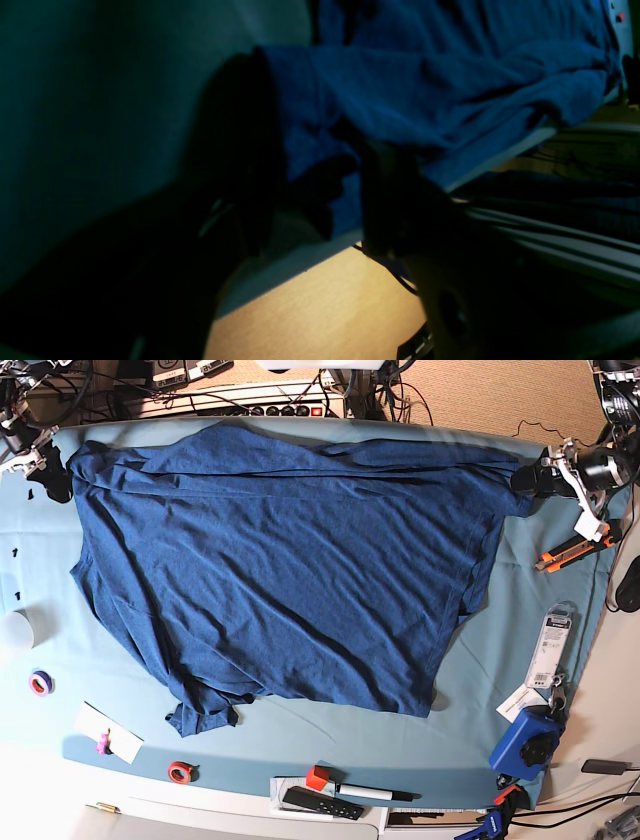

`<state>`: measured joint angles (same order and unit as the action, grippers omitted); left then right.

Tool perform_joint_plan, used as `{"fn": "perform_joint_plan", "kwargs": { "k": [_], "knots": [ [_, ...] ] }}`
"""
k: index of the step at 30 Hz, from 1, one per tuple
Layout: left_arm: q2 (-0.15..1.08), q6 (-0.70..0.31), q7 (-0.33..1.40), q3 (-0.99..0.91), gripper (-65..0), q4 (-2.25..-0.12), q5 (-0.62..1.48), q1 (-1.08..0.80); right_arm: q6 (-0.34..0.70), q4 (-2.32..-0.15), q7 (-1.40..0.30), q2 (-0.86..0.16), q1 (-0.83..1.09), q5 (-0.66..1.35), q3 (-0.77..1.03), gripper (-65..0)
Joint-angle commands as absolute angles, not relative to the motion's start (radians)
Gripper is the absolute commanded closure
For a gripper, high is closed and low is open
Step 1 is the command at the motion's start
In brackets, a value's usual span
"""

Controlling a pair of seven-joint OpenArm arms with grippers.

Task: Layout the t-shirt on the table in an organized manner, then fold the t-shirt properly
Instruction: 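Pull both grippers outward, spreading the shirt wide across the table, then release the shirt and move both grippers to the shirt's hem corners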

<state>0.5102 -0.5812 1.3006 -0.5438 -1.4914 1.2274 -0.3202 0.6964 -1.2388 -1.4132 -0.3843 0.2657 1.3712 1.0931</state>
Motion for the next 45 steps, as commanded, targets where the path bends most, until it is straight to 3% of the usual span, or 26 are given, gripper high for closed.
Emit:
{"fn": "perform_joint_plan", "kwargs": {
  "k": [1,13,25,30,37,41,45],
  "knots": [
    [0.530,-0.581,1.308,-0.550,-29.5,-1.497,1.190,-0.318,0.698,-1.257,-1.396,-0.422,0.259,1.399,1.102,-24.7],
    [0.558,-0.604,1.301,-0.557,-29.5,-1.499,1.190,-0.283,0.698,-1.257,-1.396,-0.527,0.170,1.398,1.102,-24.7],
    [0.566,-0.630,1.297,-0.557,-29.4,-1.525,1.190,-0.152,0.698,-1.256,-1.396,-0.523,-0.003,1.398,1.100,-24.6],
    [0.565,-0.630,1.201,-0.556,-29.4,-1.525,1.190,-0.084,0.698,-1.256,-1.396,-0.496,-0.059,1.398,1.089,-24.6],
    [0.565,-0.629,1.132,-0.451,-29.4,-1.523,1.127,0.026,0.698,-1.256,-1.396,-0.427,-0.095,1.383,0.924,-24.6],
    [0.562,-0.559,0.930,-0.312,-29.4,-1.519,0.935,0.099,0.698,-1.256,-1.396,-0.380,-0.123,1.296,0.797,-24.6],
    [0.553,-0.453,0.878,-0.141,-29.3,-1.481,0.794,0.226,0.698,-1.256,-1.353,-0.337,-0.171,1.186,0.697,-24.6]
  ]
}}
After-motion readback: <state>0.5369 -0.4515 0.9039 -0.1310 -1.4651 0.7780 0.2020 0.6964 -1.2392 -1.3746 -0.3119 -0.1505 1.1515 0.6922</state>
